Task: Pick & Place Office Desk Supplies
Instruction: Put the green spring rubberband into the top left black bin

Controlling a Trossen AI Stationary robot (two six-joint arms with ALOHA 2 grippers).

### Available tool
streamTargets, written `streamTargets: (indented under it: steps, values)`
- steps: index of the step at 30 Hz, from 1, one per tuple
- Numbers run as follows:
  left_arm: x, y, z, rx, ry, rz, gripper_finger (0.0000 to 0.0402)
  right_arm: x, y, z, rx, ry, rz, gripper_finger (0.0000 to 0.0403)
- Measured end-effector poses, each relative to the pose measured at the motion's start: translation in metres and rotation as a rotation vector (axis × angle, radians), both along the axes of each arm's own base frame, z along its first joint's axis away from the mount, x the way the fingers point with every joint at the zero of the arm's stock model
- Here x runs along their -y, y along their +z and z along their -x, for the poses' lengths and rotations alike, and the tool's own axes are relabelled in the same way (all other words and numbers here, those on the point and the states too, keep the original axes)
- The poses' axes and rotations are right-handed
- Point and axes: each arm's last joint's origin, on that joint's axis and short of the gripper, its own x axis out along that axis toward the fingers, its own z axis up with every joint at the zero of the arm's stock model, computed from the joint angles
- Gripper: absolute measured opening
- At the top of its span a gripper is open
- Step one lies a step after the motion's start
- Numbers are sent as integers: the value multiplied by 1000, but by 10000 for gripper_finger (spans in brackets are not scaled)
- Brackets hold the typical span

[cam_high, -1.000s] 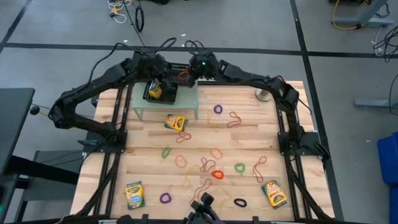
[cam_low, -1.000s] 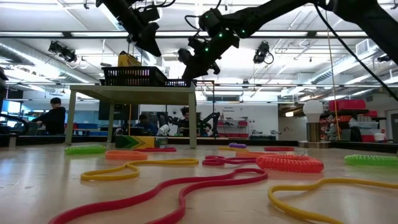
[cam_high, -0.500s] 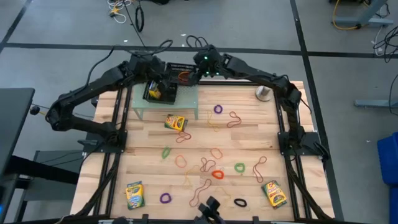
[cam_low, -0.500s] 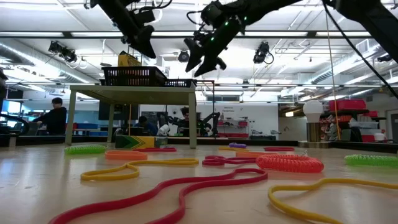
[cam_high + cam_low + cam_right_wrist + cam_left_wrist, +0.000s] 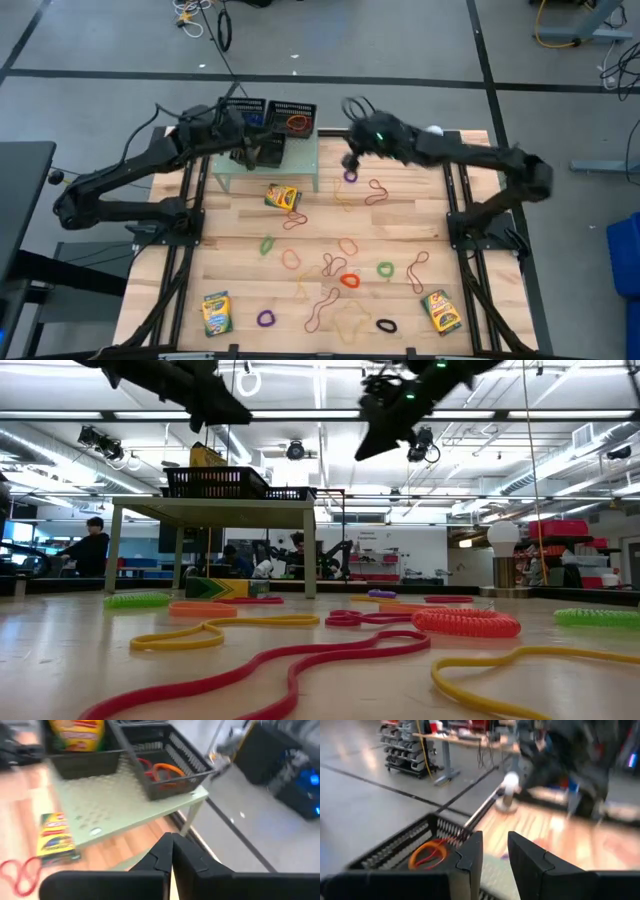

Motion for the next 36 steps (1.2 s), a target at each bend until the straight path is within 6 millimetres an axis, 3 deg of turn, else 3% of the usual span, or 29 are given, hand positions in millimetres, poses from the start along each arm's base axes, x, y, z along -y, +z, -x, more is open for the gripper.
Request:
streamTargets:
  steps: [4,10,14,21,27,31,36]
  values:
    - [-3,-3,-13,75,6,115,97,-27,-18,29,114,45,64,23]
    - [18,-23,-42,-110,-147,1,55,-55,-48,61,138,86,9,15]
    - [51,-37,-63,-214,-270,-51,8,-71,-60,74,138,125,-28,9]
    - [133,-70,-91,-376,-411,-123,5,-98,-84,80,130,224,-38,8]
    - [175,-123,-110,-483,-287,144,15,-112,-90,80,193,288,-25,13]
    - [200,-152,-110,-624,-350,99,10,-115,-89,80,206,304,-16,11]
    - [225,-167,-101,-699,-396,158,10,-116,-89,80,208,305,-21,11]
